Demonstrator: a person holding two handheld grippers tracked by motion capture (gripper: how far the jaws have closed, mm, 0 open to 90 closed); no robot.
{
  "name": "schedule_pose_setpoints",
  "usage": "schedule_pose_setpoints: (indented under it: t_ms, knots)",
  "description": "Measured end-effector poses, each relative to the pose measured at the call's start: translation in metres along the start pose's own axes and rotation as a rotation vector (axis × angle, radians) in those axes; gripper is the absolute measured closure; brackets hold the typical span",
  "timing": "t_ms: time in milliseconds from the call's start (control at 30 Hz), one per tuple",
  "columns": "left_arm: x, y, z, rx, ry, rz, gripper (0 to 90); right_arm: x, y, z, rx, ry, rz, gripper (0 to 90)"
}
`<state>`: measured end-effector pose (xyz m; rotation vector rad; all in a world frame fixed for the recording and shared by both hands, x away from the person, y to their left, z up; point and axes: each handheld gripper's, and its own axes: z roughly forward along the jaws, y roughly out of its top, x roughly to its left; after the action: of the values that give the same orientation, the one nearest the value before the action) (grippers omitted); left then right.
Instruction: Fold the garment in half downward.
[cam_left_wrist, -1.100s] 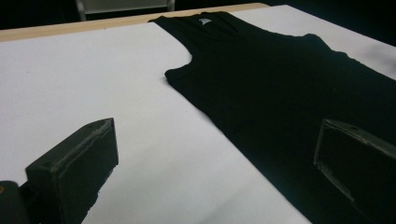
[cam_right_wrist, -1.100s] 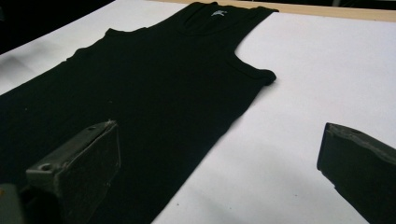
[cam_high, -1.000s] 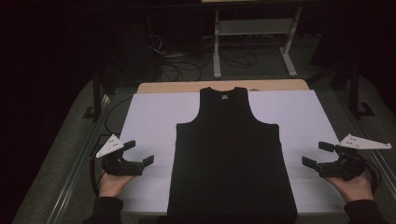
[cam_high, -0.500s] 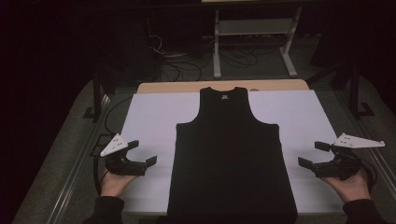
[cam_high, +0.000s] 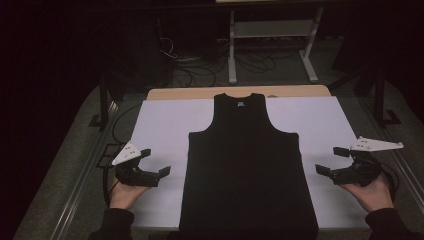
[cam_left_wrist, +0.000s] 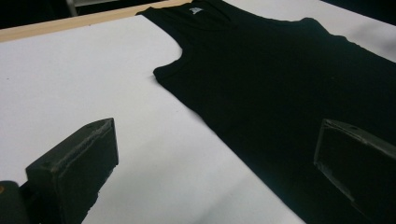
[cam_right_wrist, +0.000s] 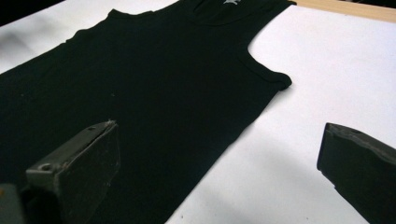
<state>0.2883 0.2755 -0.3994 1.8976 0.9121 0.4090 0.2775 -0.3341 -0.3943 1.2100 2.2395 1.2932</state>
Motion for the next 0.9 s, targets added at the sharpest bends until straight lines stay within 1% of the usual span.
schedule_pose_setpoints:
  t_ms: [233,300,433,567,700,900]
  knots:
    - [0.005,0.012,-0.002,-0.002,0.018,0.015,0.0,-0.001,0.009,0.002,0.020,0.008,-0.017,0.0]
    - [0.006,0.014,-0.002,0.001,0.017,0.015,0.0,-0.002,0.013,0.002,0.023,0.013,-0.015,0.0]
    - [0.008,0.019,0.001,0.027,0.010,0.030,0.0,-0.004,0.021,0.002,0.028,0.012,-0.027,0.0]
    - [0.011,0.025,0.002,0.029,0.012,0.036,0.0,-0.005,0.030,0.001,0.026,0.016,-0.036,0.0]
    - [0.015,0.031,0.003,0.046,0.007,0.042,0.0,-0.006,0.037,0.000,0.025,0.018,-0.048,0.0]
    - [0.022,0.040,0.006,0.062,0.002,0.033,0.0,-0.009,0.047,0.001,0.031,0.023,-0.048,0.0]
